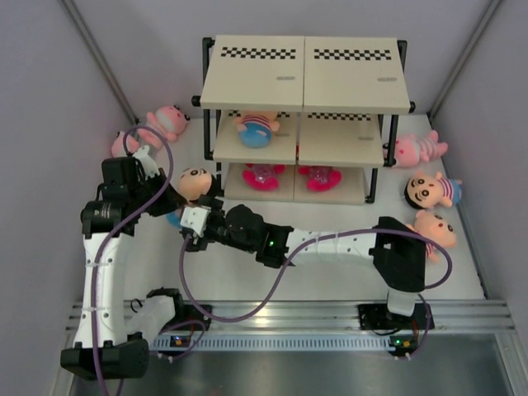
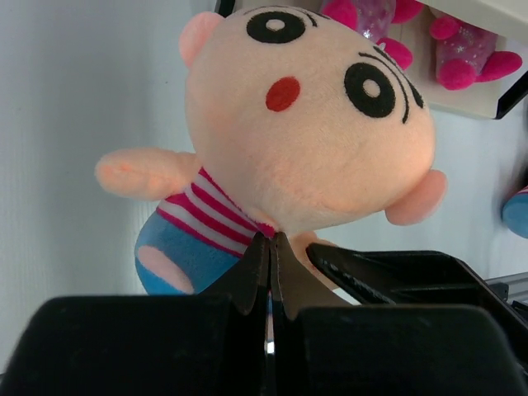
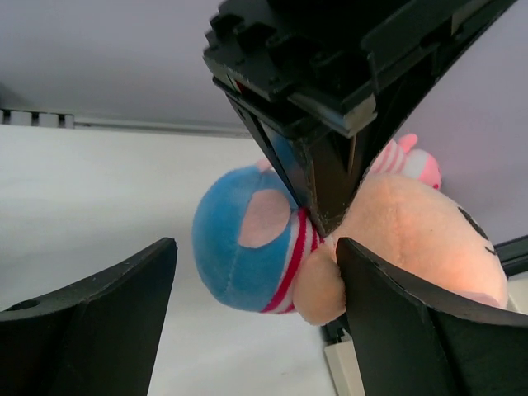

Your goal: Place and organize the stuffed toys onto the shelf

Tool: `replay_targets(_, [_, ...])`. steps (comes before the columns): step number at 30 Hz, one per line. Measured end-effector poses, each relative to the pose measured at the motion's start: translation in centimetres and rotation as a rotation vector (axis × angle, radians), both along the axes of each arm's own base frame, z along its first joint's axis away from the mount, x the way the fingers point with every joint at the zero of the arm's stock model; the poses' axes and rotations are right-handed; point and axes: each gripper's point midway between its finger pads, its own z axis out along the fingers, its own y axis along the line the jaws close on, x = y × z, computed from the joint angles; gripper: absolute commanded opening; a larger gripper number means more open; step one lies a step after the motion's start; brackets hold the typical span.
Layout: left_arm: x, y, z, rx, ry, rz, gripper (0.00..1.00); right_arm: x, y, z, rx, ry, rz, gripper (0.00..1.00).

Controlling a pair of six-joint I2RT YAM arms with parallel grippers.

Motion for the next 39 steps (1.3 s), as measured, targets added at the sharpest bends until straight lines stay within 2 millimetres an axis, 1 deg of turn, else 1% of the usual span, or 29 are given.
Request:
replay_targets(1, [0.0,0.0,0.1,0.0,-0.004,0.0,0.0,0.3,0.0,-0.2,-0.004,-0.006,-0.015,0.78])
replay_targets(4, [-0.2,-0.1,0.1,-0.004,0.001,0.0,0.0,0.9,-0.1,-1.0,-0.024,-0.014,-0.045,0.7])
replay_targets(5, [-0.2,-0.1,0.1,-0.007,0.003,-0.002,0.0,1.1,-0.1,-1.4,-0.031,-0.016,-0.056,0.59])
replay_targets(6, [-0.2,-0.1,0.1,-0.008,0.004,-0.002,0.0,1.3,0.0,-1.5,-0.036,-0.019,-0.065,0.52])
replay_targets(7, [-0.3,-0.1,0.1,-0.008,0.006,-0.002,0.0,1.5,0.0,-1.6,-0.036,-0.021,-0.073,0.32])
replay_targets(10, [-0.3,-0.1,0.0,-0.007,0.007,0.002,0.0,2.0,0.2,-1.3,-0.028,-0.022,-0.097,0.0])
replay_targets(13, [-0.2,0.0,0.1,-0.004,0.001,0.003,0.0,2.4,0.2,-1.1,-0.016,-0.008,-0.107,0.0])
replay_targets(14, [-0.1,0.0,0.2,-0.002,-0.001,0.0,0.06,2.5,0.1,-1.0,-0.014,-0.005,-0.107,0.0])
replay_targets(15, [-0.1,0.0,0.2,0.003,-0.004,-0.005,0.21,2.5,0.2,-1.0,-0.01,0.0,-0.101,0.0])
replay_targets(17, [-0.1,0.0,0.5,0.016,-0.022,-0.031,0.71,2.4,-0.1,-1.2,-0.012,0.016,-0.081,0.0])
replay_targets(18, [-0.1,-0.2,1.0,0.017,-0.035,-0.048,0.94,2.2,-0.5,-1.6,-0.022,0.028,-0.058,0.0])
replay_targets(19, [-0.1,-0.3,1.4,0.023,-0.051,-0.063,0.99,1.9,-1.1,-2.0,-0.035,0.038,-0.038,0.0])
replay_targets(21, [0.0,-0.1,2.9,0.049,-0.096,-0.078,0.98,0.8,-3.1,-2.7,-0.085,0.066,0.022,0.0])
replay_targets(22, [0.1,0.1,3.7,0.069,-0.122,-0.08,0.99,0.2,-4.1,-2.6,-0.103,0.077,0.048,0.0])
replay_targets(23, [0.3,0.6,4.7,0.105,-0.156,-0.076,0.99,-0.3,-5.3,-2.1,-0.114,0.086,0.072,0.0])
replay_targets(24, [0.5,1.1,5.4,0.136,-0.184,-0.066,0.98,-0.9,-6.5,-1.4,-0.119,0.093,0.093,0.0])
replay_targets(26, [0.7,2.1,6.6,0.198,-0.224,-0.043,0.99,-1.8,-9.2,0.9,-0.105,0.093,0.126,0.0])
replay_targets(28, [0.8,2.9,7.0,0.244,-0.239,-0.021,0.99,-2.0,-12.8,4.4,-0.06,0.075,0.141,0.0])
replay_targets(30, [0.8,3.4,6.8,0.271,-0.235,-0.009,0.99,-1.1,-16.3,7.8,-0.007,0.047,0.122,0.0])
replay_targets(31, [0.9,3.5,6.8,0.276,-0.233,-0.008,0.98,0.0,-18.7,9.7,0.025,0.016,0.084,0.0])
replay_targets(32, [1.0,3.7,6.7,0.283,-0.23,-0.005,0.99,1.2,-20.9,11.1,0.047,-0.014,0.037,0.0])
replay_targets(34, [1.1,3.8,6.5,0.288,-0.222,-0.005,0.99,2.8,-24.4,13.0,0.066,-0.071,-0.044,0.0])
replay_targets(35, [1.2,3.8,6.3,0.29,-0.216,-0.004,0.99,3.6,-25.9,13.4,0.063,-0.093,-0.079,0.0])
replay_targets(36, [1.2,3.8,6.1,0.29,-0.21,-0.005,0.99,4.1,-26.7,13.5,0.051,-0.106,-0.095,0.0])
replay_targets(38, [1.5,3.9,5.8,0.293,-0.197,-0.006,0.98,5.1,-28.1,13.3,0.019,-0.119,-0.105,0.0])
replay_targets(39, [1.6,3.9,5.7,0.293,-0.192,-0.007,0.99,6.1,-28.7,13.0,-0.002,-0.118,-0.117,0.0])
